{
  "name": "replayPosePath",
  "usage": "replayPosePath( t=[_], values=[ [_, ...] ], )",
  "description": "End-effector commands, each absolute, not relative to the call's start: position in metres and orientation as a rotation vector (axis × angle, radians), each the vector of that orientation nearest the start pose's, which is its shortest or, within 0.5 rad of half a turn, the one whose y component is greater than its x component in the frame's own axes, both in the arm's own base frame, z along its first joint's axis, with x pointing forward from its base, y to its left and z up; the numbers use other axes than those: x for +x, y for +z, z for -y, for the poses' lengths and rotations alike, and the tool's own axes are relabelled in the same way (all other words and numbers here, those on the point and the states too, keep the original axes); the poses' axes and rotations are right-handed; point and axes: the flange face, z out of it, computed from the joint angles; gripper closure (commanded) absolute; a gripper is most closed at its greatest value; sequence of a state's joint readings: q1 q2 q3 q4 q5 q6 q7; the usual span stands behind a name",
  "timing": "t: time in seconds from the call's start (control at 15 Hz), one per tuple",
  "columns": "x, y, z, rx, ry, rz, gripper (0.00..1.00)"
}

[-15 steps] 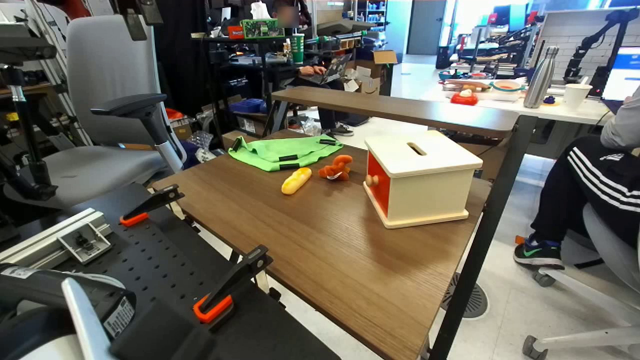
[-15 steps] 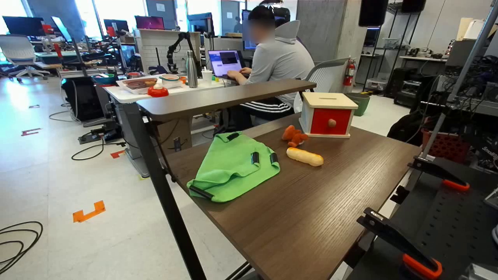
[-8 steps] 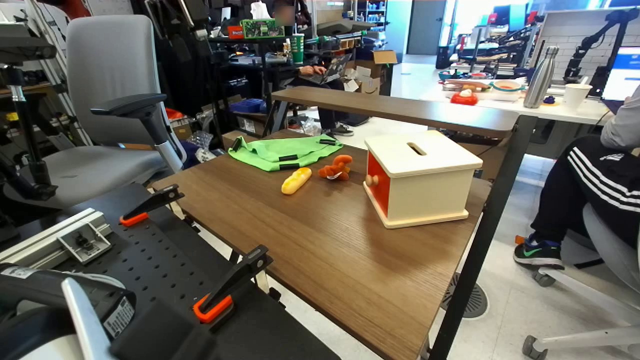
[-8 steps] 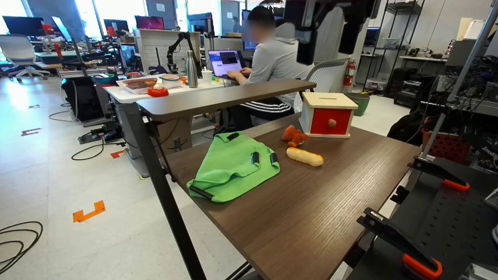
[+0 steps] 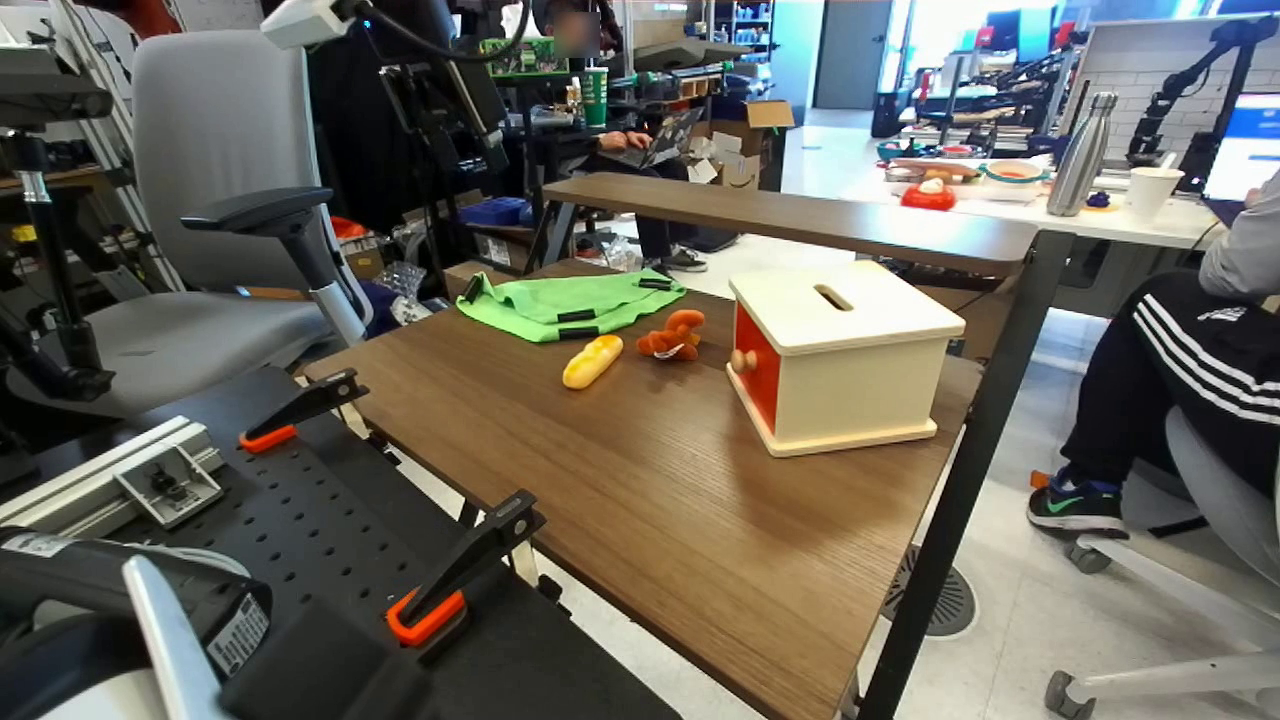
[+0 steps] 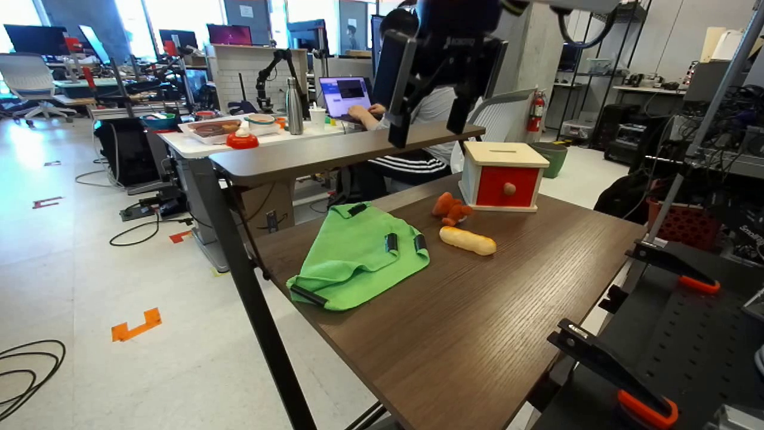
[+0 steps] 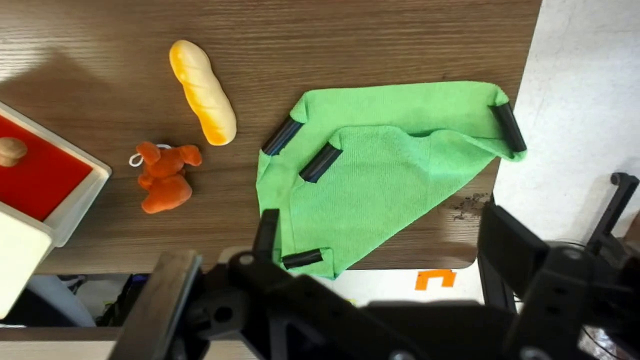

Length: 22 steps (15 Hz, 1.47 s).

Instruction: Move the green towel forward

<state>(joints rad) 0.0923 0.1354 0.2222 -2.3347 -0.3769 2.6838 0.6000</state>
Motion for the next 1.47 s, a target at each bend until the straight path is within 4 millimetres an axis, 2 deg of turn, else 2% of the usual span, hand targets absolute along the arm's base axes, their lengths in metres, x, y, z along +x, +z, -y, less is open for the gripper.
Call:
replayPosePath(
  t=[0.0, 0.33, 0.73, 1.07, 1.4],
  values=[
    [0.550, 0.271, -0.179, -3.156, -0.442, 0.018, 0.00],
    [0.594, 0.228, -0.182, -3.127, -0.285, -0.030, 0.00],
    [0.630, 0.185, -0.184, -3.094, -0.085, -0.056, 0.00],
    [0.647, 0.158, -0.181, -3.128, 0.016, -0.090, 0.00],
    [0.652, 0.132, -0.182, -3.167, 0.114, -0.094, 0.00]
  ],
)
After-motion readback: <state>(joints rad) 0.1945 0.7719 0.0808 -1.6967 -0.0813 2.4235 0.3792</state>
